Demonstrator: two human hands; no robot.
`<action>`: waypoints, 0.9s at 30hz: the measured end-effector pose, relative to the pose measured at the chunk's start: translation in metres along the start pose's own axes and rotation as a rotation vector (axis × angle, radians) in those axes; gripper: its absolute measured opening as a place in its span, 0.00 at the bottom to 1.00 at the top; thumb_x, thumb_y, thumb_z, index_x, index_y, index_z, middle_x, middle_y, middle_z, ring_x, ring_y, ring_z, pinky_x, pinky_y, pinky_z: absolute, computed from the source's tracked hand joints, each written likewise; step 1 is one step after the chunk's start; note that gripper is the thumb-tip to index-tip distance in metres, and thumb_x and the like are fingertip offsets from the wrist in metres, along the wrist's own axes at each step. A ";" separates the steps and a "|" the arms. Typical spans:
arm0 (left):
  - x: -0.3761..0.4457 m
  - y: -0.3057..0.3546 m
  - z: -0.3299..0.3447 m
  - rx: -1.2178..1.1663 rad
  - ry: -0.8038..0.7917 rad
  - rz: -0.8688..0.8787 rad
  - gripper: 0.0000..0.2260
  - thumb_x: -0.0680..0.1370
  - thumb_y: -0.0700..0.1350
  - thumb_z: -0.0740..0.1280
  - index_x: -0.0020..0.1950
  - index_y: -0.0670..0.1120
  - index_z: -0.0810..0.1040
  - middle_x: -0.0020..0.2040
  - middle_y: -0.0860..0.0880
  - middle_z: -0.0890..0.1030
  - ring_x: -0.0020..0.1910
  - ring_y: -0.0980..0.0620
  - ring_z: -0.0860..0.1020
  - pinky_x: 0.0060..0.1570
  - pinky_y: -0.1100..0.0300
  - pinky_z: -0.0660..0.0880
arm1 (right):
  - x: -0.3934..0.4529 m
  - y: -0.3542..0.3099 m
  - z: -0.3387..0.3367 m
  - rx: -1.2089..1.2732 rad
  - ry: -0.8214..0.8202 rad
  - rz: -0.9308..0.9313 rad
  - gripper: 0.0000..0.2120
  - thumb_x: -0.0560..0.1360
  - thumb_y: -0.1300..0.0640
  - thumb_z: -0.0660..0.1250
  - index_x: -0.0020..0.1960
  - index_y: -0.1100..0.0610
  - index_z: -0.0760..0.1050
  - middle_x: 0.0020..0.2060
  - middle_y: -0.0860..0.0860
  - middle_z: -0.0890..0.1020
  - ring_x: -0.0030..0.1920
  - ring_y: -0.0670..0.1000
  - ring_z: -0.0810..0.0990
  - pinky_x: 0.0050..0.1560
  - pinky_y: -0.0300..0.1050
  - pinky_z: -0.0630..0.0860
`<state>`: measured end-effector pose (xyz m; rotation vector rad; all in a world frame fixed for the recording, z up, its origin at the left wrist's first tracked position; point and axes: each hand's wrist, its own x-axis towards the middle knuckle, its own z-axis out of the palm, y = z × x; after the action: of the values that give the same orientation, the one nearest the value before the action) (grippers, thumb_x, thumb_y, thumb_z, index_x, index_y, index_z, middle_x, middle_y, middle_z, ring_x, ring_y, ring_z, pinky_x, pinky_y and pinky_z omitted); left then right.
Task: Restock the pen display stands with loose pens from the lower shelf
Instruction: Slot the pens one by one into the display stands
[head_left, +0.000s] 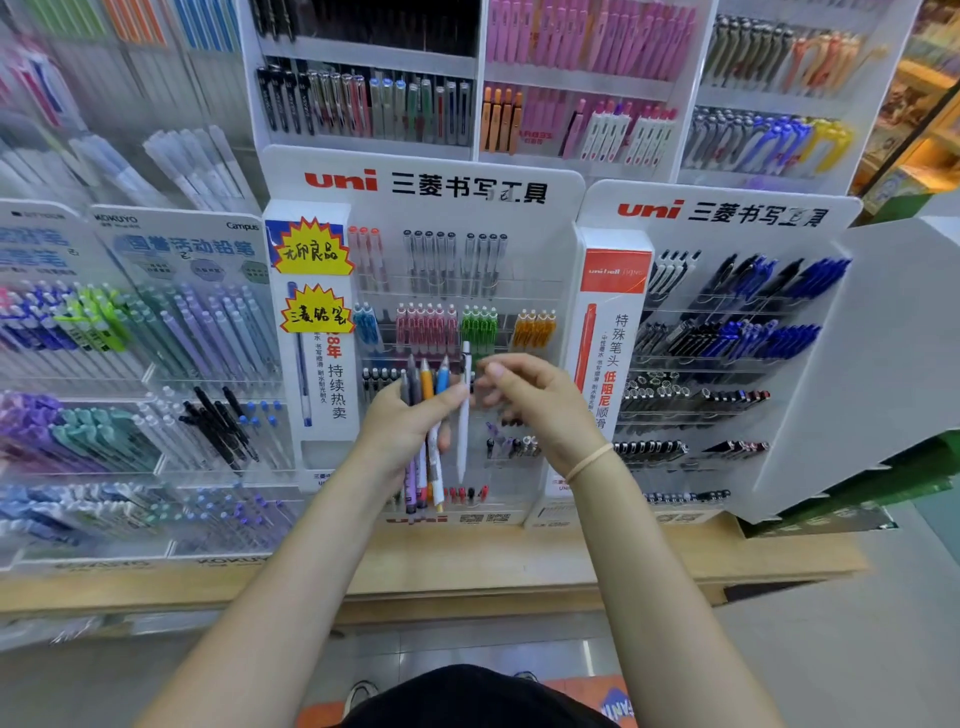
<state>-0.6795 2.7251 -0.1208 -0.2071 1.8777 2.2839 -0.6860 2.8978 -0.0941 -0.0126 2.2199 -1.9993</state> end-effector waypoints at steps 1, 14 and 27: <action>-0.002 -0.001 -0.002 0.054 -0.030 0.009 0.06 0.76 0.44 0.74 0.47 0.42 0.82 0.30 0.43 0.77 0.24 0.51 0.72 0.30 0.59 0.73 | 0.001 -0.003 0.001 0.006 0.012 -0.010 0.08 0.79 0.56 0.68 0.57 0.56 0.81 0.44 0.48 0.86 0.40 0.45 0.82 0.43 0.44 0.77; -0.006 -0.004 0.002 0.159 0.012 0.041 0.07 0.76 0.44 0.75 0.51 0.43 0.82 0.27 0.48 0.77 0.25 0.51 0.74 0.33 0.59 0.75 | 0.003 -0.009 -0.001 0.048 0.011 -0.054 0.03 0.75 0.63 0.72 0.49 0.59 0.83 0.38 0.54 0.85 0.41 0.51 0.83 0.48 0.47 0.82; 0.000 -0.007 0.015 -0.027 0.091 -0.125 0.05 0.76 0.45 0.75 0.51 0.47 0.83 0.42 0.49 0.82 0.29 0.54 0.75 0.36 0.58 0.76 | 0.021 -0.028 -0.023 -0.112 0.314 -0.276 0.06 0.74 0.64 0.72 0.46 0.54 0.83 0.40 0.47 0.84 0.40 0.40 0.82 0.43 0.34 0.78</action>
<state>-0.6778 2.7416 -0.1244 -0.4264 1.8205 2.2521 -0.7116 2.9148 -0.0669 -0.0203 2.6527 -2.1362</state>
